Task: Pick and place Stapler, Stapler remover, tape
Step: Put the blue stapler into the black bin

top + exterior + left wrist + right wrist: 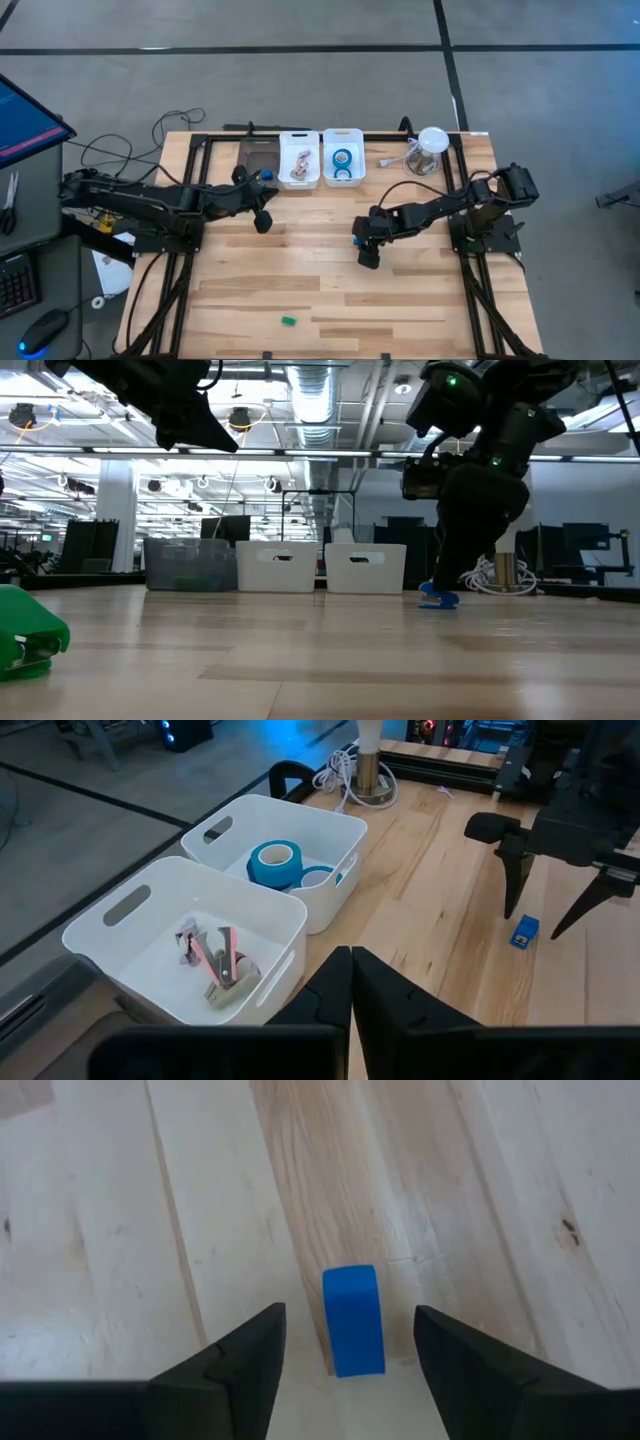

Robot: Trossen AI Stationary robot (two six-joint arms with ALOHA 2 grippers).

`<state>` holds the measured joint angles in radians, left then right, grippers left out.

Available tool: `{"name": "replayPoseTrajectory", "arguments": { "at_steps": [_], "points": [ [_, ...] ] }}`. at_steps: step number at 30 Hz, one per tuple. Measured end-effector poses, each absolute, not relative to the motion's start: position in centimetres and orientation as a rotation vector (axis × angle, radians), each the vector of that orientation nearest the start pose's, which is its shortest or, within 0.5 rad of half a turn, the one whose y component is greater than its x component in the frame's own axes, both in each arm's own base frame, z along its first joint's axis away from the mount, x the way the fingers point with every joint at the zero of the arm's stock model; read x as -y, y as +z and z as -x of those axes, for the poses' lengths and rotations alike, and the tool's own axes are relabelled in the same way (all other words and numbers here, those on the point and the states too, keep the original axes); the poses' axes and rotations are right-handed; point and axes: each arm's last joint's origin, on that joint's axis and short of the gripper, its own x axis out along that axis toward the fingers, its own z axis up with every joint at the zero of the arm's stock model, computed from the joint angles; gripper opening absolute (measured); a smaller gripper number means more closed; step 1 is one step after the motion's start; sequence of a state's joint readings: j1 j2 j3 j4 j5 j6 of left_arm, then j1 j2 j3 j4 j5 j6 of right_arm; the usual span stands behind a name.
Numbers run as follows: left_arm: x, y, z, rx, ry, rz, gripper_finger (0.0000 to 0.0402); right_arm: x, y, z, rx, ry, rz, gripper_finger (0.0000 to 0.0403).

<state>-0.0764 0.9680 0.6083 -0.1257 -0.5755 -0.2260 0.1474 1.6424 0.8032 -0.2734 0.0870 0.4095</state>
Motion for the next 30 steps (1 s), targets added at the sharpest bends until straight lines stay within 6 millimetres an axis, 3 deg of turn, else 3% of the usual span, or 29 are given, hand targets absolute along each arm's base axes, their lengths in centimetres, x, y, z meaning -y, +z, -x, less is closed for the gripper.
{"name": "replayPoseTrajectory", "arguments": {
  "at_steps": [20,30],
  "points": [
    [-0.03,24.8,-20.28,-0.406,0.538,0.06,0.0003,-3.92,13.79,-28.71,-1.098,-0.165,-0.221,0.017],
    [-0.03,24.8,-20.28,-0.406,0.538,0.06,0.0003,-3.42,13.79,-28.77,-1.096,-0.18,-0.231,0.0126]
  ]
}}
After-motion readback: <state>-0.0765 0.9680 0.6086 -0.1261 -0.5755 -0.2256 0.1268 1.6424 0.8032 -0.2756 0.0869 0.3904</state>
